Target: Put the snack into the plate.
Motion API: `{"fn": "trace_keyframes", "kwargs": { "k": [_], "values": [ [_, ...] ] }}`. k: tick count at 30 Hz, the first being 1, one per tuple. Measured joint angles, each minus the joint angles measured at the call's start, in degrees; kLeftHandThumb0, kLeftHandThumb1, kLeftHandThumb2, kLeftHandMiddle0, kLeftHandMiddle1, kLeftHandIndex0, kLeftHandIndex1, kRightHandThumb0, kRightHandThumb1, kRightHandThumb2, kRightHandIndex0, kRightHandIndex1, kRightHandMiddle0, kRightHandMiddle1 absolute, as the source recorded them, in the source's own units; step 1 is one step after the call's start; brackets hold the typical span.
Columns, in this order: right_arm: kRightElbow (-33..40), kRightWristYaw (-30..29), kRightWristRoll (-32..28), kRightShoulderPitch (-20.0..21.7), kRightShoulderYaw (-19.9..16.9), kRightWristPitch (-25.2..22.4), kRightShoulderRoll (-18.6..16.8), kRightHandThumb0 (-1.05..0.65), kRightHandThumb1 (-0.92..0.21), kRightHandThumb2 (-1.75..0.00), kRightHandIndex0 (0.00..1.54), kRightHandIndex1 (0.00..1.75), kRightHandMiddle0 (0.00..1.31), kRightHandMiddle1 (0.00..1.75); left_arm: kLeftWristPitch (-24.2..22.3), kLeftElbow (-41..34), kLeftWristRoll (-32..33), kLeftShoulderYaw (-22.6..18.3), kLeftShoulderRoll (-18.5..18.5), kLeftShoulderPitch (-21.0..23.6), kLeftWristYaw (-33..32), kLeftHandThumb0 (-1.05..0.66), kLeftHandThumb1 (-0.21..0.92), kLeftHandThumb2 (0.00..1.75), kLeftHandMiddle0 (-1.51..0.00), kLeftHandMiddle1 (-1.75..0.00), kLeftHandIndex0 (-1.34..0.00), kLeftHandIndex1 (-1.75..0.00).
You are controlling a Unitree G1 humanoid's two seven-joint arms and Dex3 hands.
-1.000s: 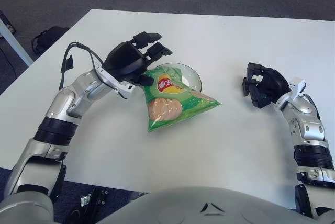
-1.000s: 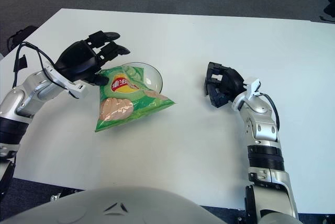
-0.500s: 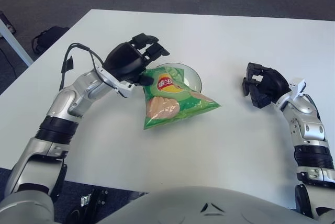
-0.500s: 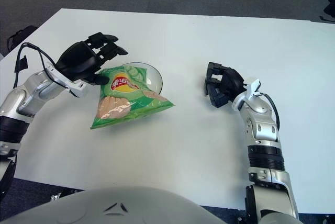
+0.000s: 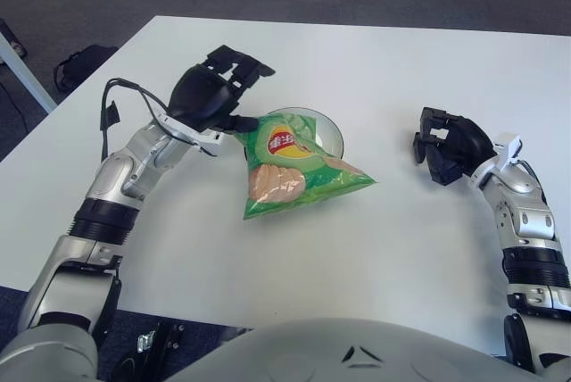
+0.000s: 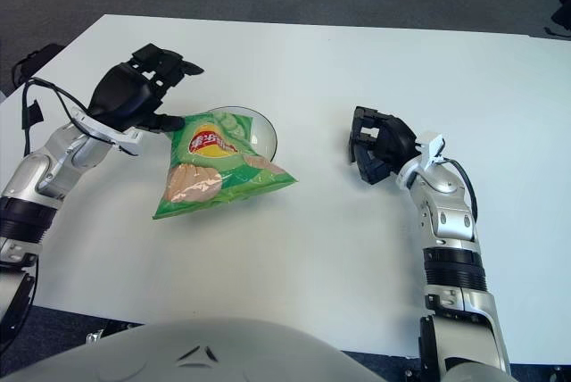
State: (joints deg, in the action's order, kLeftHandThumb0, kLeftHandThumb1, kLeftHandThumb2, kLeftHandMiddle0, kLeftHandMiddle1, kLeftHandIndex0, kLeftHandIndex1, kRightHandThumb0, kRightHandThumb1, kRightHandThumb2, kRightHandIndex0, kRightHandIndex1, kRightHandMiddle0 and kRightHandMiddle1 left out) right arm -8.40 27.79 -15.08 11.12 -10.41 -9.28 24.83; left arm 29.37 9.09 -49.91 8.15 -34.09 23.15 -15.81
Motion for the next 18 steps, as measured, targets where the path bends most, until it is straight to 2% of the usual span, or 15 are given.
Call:
{"fn": "trace_keyframes", "kwargs": {
  "k": [12,18],
  "values": [
    [-0.4,0.31,-0.01,0.07,-0.04,0.22,0.02,-0.01,0.06,-1.75,0.86,1.74,0.71,1.75,-13.75,-3.62,-3.27,-1.72,0.72,-2.44,-1.98,-0.52,0.9,0.83,-0.38,-0.9,-0.1,-1.17],
    [-0.4,0.1,0.02,0.07,0.0,0.16,0.06,-0.01,0.07,-1.75,0.86,1.73,0.72,1.75,-19.66,-2.25,-3.14,-2.49,2.48,-2.7,-3.97,-0.55,0.91,0.78,-0.33,-0.97,-0.08,-1.18]
  ]
}}
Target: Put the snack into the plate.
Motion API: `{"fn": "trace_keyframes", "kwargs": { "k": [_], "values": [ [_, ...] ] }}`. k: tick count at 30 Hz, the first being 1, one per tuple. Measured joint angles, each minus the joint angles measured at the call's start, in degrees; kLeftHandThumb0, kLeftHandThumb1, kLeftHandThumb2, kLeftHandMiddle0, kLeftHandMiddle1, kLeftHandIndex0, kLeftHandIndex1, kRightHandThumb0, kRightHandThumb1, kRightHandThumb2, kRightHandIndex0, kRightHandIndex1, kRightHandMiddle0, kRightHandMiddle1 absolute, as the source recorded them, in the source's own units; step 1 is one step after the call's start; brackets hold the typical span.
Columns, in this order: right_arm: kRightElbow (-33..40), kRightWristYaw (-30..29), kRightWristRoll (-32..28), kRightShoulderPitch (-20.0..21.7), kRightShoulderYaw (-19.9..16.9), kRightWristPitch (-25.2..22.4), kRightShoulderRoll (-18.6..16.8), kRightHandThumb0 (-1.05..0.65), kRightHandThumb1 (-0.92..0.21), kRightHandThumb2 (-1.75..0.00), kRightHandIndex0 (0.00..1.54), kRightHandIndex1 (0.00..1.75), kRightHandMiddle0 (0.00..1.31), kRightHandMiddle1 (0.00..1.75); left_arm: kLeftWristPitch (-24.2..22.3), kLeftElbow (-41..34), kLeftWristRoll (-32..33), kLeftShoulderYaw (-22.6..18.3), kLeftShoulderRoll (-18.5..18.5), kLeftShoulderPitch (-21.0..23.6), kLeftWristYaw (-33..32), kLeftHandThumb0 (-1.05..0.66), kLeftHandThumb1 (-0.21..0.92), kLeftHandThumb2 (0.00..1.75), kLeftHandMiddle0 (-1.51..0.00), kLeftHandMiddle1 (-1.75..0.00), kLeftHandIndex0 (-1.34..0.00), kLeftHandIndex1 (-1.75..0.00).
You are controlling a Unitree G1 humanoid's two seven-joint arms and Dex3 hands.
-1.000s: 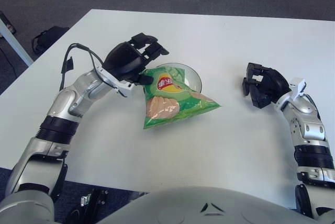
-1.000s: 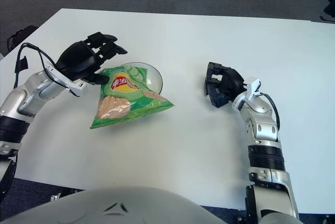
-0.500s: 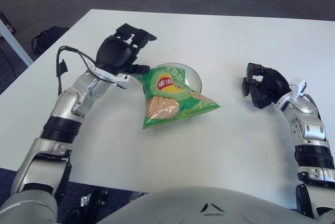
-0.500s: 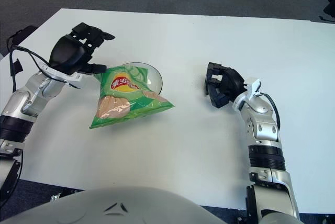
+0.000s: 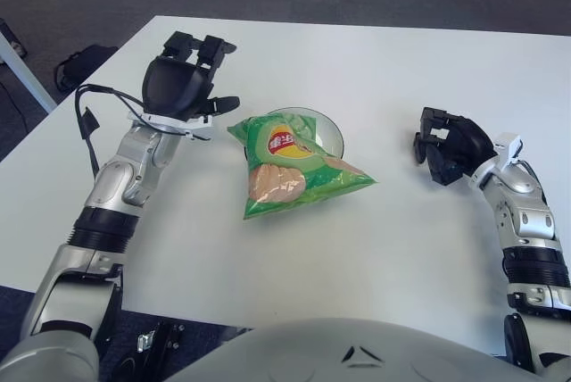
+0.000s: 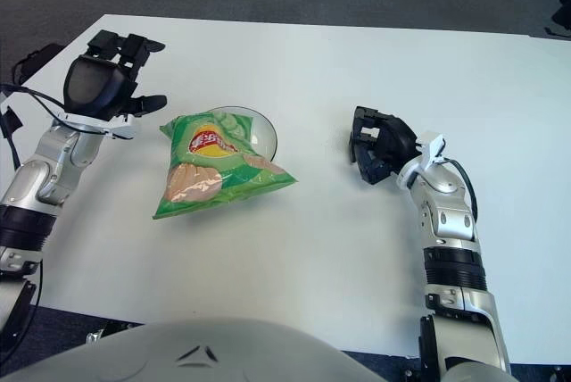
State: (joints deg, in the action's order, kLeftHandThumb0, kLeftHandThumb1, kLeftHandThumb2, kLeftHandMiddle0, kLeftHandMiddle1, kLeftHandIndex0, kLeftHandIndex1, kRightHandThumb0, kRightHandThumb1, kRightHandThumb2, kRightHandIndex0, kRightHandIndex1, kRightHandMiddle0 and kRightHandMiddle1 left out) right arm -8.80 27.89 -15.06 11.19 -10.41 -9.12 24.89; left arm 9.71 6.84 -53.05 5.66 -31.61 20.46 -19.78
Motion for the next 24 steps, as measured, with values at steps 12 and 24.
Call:
{"fn": "trace_keyframes", "kwargs": {
  "k": [12,24],
  "values": [
    [-0.59,0.15,0.01,0.31,0.17,0.27,0.15,-0.01,0.07,-1.75,0.86,1.73,0.71,1.75,-6.71,-0.12,18.99,-5.68,8.03,-2.06,6.23,-0.5,0.86,0.75,-0.33,-0.96,-0.09,-1.22],
    [0.39,-1.72,-0.01,-0.3,0.2,0.13,-0.61,-0.01,0.07,-1.75,0.86,1.74,0.71,1.75,-2.44,7.5,40.23,-11.36,15.49,-5.43,10.56,-0.36,0.89,0.59,-0.39,-1.05,-0.18,-1.65]
  ]
}}
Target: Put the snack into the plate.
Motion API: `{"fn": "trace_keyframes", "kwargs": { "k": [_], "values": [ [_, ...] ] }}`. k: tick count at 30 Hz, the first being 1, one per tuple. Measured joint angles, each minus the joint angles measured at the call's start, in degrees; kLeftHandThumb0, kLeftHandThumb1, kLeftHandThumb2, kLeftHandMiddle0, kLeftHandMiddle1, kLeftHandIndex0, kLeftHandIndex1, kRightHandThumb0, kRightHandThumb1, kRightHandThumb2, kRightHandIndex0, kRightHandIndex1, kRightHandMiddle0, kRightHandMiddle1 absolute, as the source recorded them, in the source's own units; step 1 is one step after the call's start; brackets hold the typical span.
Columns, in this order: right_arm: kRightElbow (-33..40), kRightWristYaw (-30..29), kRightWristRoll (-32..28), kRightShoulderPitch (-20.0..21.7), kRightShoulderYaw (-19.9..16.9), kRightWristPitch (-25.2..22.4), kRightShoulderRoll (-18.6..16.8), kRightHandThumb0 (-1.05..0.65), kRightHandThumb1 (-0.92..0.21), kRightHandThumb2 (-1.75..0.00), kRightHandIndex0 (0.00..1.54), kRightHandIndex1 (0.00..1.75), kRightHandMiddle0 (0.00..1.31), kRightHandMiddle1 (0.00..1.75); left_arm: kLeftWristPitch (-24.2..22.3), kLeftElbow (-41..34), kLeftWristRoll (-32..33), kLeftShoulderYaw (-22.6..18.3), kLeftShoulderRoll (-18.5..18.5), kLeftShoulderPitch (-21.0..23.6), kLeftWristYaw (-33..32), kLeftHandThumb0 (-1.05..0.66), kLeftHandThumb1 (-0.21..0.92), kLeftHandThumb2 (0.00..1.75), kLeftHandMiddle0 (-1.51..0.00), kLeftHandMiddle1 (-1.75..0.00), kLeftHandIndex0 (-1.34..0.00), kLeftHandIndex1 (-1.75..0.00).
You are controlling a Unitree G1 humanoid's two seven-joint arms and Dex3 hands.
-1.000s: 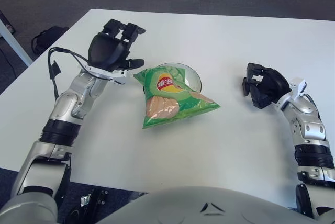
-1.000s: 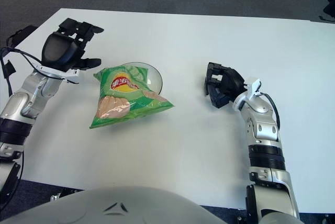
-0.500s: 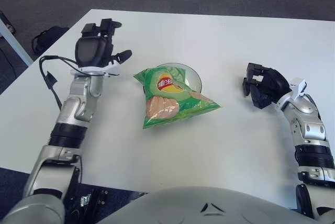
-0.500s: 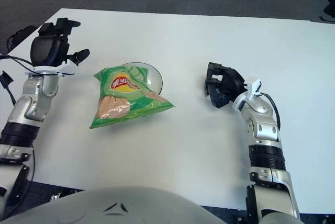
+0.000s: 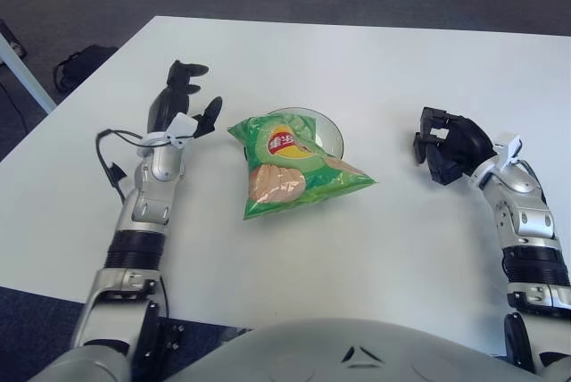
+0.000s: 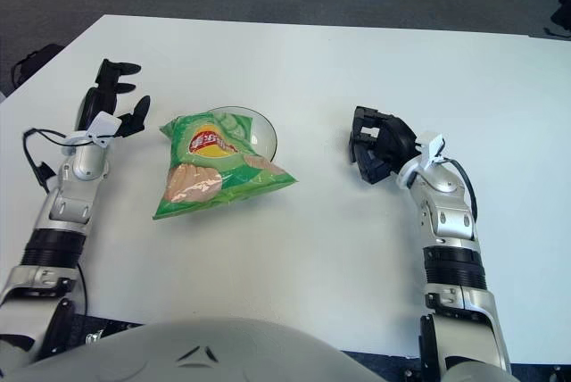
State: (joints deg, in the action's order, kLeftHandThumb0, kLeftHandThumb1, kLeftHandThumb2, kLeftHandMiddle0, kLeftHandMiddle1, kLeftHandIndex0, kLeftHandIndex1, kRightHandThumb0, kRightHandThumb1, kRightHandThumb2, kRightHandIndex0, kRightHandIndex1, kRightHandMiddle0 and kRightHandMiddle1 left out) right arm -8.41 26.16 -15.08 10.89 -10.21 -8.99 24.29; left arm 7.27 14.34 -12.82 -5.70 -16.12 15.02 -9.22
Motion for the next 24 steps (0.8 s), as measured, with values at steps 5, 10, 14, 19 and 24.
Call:
{"fn": "trace_keyframes", "kwargs": {
  "k": [5,10,14,19,24],
  "values": [
    [1.13,-1.84,0.0,-0.61,-0.04,-0.42,-0.83,-0.01,0.06,-1.75,0.86,1.74,0.7,1.75,-2.75,1.27,6.24,-3.28,3.71,-0.11,-0.17,-0.35,0.9,0.56,-0.47,-1.24,-0.2,-1.73],
    [1.8,-3.31,-0.04,-0.96,-0.25,-0.56,-1.92,-0.01,0.06,-1.75,0.86,1.75,0.7,1.75,-4.8,-0.82,8.39,-4.19,6.51,-0.98,-1.05,-0.36,0.8,0.68,-0.54,-1.4,-0.26,-1.74],
    [2.02,-4.8,-0.1,-1.29,-0.71,-0.32,-3.39,-0.01,0.06,-1.75,0.87,1.74,0.7,1.75,-4.65,-1.36,8.41,-4.25,7.19,-1.16,-1.54,-0.38,0.72,0.8,-0.61,-1.5,-0.32,-1.75],
    [2.32,-6.75,-0.13,-1.97,-1.32,0.89,-5.41,-0.01,0.07,-1.75,0.88,1.73,0.7,1.75,-3.88,-1.38,8.06,-4.31,7.16,-1.53,-2.11,-0.4,0.63,0.92,-0.69,-1.64,-0.38,-1.75],
    [3.36,-8.44,-0.29,-3.14,-1.99,1.77,-7.33,-0.01,0.07,-1.75,0.89,1.72,0.7,1.75,-1.85,-1.35,8.07,-4.26,7.11,-2.29,-2.05,-0.41,0.57,0.99,-0.75,-1.73,-0.42,-1.75]
  ]
}}
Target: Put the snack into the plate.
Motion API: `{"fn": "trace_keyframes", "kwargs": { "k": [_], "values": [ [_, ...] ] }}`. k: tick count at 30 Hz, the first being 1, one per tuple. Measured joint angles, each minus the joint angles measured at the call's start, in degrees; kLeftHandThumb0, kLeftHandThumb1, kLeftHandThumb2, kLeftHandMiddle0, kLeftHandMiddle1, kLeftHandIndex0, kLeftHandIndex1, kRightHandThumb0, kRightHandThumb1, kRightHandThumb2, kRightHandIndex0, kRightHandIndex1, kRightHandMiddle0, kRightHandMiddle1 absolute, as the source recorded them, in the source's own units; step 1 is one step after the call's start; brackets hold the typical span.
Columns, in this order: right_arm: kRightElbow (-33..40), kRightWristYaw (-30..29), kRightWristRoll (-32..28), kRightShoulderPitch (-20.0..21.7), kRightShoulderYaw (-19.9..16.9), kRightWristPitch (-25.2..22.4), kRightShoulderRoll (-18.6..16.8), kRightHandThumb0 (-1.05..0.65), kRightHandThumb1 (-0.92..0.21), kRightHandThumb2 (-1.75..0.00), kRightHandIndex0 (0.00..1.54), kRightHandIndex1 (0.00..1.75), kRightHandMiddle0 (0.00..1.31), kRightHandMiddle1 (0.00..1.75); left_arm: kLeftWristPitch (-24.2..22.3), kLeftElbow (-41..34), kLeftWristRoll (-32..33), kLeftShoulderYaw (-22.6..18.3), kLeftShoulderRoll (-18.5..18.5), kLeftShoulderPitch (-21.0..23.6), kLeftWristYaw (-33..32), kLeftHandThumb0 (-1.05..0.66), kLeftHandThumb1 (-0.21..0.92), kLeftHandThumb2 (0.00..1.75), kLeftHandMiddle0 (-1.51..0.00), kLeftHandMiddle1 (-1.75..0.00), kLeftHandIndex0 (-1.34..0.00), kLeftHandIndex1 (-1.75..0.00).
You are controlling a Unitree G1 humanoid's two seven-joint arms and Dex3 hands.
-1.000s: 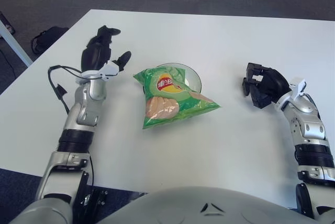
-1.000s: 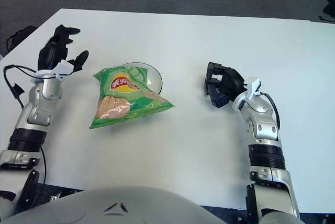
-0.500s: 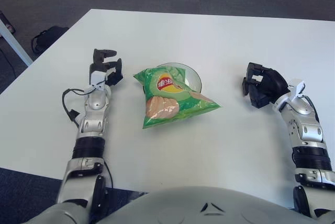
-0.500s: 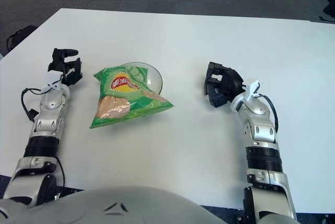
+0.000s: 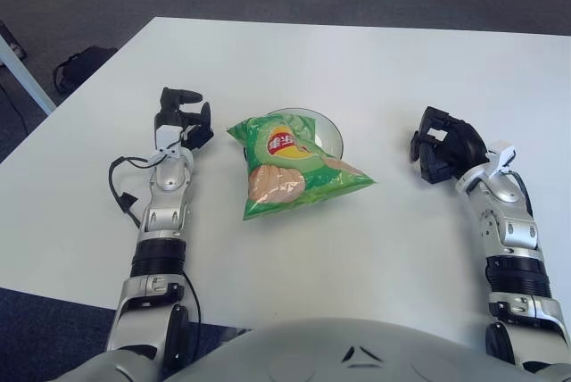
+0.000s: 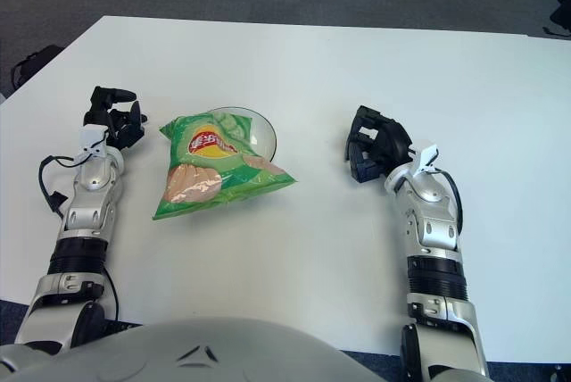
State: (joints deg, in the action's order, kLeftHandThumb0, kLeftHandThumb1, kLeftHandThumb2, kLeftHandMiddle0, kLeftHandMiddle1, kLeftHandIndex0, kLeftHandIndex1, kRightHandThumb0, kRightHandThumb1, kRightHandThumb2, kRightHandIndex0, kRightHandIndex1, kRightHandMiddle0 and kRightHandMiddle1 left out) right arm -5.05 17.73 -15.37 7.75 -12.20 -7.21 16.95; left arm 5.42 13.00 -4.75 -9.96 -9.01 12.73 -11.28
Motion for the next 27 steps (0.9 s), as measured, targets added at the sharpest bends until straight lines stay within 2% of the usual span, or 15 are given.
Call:
{"fn": "trace_keyframes", "kwargs": {
  "k": [10,18,27],
  "values": [
    [2.58,-5.15,0.08,-1.79,-0.56,1.89,-3.82,-0.01,0.07,-1.75,0.89,1.71,0.7,1.75,1.39,-2.63,4.28,0.24,1.77,-2.21,2.82,-0.43,0.5,1.09,-0.86,-1.75,-0.47,-1.75],
    [2.78,-9.22,0.42,-2.08,-0.51,2.18,-4.8,-0.01,0.08,-1.75,0.89,1.71,0.71,1.75,1.36,-4.55,4.6,0.67,2.43,-3.48,3.05,-0.43,0.47,1.13,-0.89,-1.75,-0.49,-1.75],
    [2.58,-11.15,0.46,-2.35,0.05,2.36,-5.18,-0.01,0.07,-1.75,0.88,1.72,0.7,1.75,1.34,-5.87,5.91,1.28,2.37,-4.42,4.75,-0.44,0.46,1.14,-0.91,-1.75,-0.5,-1.75]
  ]
}}
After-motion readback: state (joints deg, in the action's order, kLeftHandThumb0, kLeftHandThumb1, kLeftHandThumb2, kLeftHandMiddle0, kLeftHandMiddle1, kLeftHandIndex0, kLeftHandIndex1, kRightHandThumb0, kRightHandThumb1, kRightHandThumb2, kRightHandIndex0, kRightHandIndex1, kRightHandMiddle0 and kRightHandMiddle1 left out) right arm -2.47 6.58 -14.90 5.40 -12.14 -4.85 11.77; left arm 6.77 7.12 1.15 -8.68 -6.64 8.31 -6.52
